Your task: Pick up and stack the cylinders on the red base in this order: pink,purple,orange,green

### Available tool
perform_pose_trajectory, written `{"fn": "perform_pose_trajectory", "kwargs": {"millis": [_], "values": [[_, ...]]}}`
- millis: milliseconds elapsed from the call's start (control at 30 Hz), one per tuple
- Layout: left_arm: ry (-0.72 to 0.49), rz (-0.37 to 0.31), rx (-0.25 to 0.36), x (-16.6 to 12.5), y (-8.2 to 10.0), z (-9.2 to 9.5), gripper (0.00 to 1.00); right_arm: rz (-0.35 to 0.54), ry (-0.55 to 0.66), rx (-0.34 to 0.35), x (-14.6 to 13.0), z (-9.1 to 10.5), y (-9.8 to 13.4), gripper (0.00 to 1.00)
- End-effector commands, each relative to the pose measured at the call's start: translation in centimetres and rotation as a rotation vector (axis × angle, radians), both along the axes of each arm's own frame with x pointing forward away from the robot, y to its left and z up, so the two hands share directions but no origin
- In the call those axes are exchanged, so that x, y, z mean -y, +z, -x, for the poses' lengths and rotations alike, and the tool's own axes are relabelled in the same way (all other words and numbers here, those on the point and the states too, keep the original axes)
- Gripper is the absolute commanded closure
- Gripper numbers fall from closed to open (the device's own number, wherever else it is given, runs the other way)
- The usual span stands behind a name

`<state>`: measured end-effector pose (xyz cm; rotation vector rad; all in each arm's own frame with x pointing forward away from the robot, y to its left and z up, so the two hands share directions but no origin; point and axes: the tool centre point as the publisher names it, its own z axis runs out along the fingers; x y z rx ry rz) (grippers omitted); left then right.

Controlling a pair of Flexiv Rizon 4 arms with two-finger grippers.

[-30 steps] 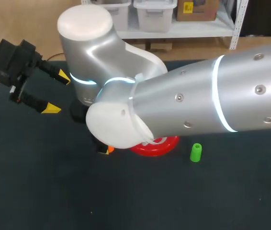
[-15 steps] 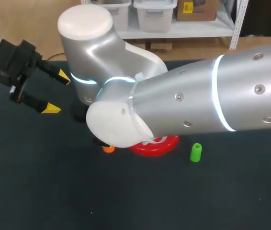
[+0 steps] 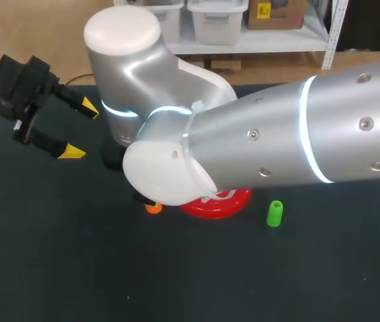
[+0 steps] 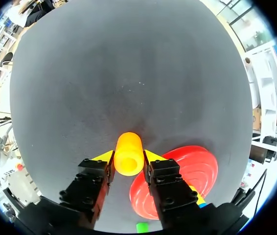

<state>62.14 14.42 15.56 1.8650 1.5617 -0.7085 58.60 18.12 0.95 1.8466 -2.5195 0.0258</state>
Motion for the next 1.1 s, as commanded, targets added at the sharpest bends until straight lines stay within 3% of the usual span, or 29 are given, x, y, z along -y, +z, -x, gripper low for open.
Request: {"fn": "perform_pose_trajectory", "kwargs": {"millis": [33,200,600,800,1100], "values": [[-0.002,0.001,0.0,0.0,-0.1,-0.1,0.0,-0.004,-0.002,0.004,0.1,0.0,0.2,1.0],[-0.002,0.001,0.0,0.0,-0.1,-0.1,0.0,-0.01,-0.002,0.026,0.2,-0.2,1.4,1.0],[-0.002,0.001,0.0,0.0,-0.1,-0.1,0.0,-0.026,-0.002,0.118,2.1,-1.0,6.9,1.0],[-0.002,0.001,0.0,0.0,-0.1,-0.1,0.0,-0.046,-0.004,0.152,3.2,-1.9,10.7,1.0],[-0.002,0.001,0.0,0.0,-0.1,-0.1,0.0,-0.08,0.011,0.237,4.5,-3.7,18.2,1.0]]}}
